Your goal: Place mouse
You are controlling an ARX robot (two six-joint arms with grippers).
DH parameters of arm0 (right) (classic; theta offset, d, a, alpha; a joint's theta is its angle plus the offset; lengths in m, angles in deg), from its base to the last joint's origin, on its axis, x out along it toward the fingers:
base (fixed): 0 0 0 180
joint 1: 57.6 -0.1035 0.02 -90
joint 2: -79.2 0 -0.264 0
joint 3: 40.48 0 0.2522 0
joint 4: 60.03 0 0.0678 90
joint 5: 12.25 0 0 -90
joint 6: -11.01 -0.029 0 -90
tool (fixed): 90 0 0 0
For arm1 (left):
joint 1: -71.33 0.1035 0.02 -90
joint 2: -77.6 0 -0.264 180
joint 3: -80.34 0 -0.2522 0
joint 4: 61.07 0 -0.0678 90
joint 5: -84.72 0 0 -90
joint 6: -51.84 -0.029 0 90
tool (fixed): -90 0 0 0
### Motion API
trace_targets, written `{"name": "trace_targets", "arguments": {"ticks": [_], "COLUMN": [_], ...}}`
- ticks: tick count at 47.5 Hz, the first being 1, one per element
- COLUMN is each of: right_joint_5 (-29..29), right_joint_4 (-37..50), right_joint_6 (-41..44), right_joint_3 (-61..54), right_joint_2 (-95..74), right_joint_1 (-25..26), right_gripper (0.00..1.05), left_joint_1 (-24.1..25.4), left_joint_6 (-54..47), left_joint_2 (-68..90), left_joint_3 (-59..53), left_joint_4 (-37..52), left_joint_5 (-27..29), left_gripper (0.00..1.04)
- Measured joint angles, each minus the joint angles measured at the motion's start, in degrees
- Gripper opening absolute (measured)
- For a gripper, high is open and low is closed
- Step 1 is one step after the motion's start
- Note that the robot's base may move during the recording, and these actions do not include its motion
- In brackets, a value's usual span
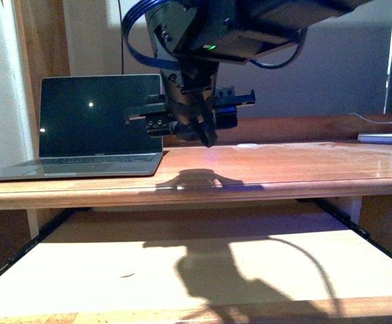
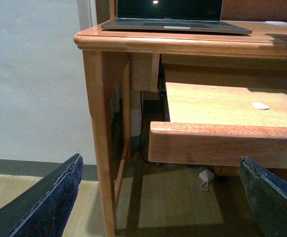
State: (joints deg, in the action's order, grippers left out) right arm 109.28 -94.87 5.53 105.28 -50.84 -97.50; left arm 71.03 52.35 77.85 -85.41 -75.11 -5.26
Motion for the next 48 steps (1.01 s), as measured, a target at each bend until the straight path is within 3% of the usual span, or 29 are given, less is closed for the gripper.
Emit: {"name": "trace_targets", "arguments": {"ticks": [13, 30, 43, 48], "right_joint_5": [2.6, 3.9, 3.1, 2.8], "right_joint_4": [-7.1, -7.4, -3.0, 1.0], "right_joint_6": [0.3, 0.5, -1.0, -1.8], "right_joint_3": [17.7, 20.3, 16.2, 11.6], "right_joint_2": [-13.2, -16.4, -15.8, -13.4], "right_joint_1": [0.5, 1.5, 1.6, 2.0], "right_gripper": [0.55, 0.55, 0.97, 0.97], "left_joint_1": [0.0, 0.0, 0.0, 0.0], "left_joint_6": [0.0, 0.0, 0.0, 0.0], "left_joint_2": [0.0, 0.0, 0.0, 0.0], "left_joint_3": [0.0, 0.0, 0.0, 0.0], "left_joint_4": [0.0, 0.0, 0.0, 0.0], "left_joint_5": [0.0, 0.0, 0.0, 0.0], "left_gripper": [0.97, 0.97, 0.97, 0.97]}}
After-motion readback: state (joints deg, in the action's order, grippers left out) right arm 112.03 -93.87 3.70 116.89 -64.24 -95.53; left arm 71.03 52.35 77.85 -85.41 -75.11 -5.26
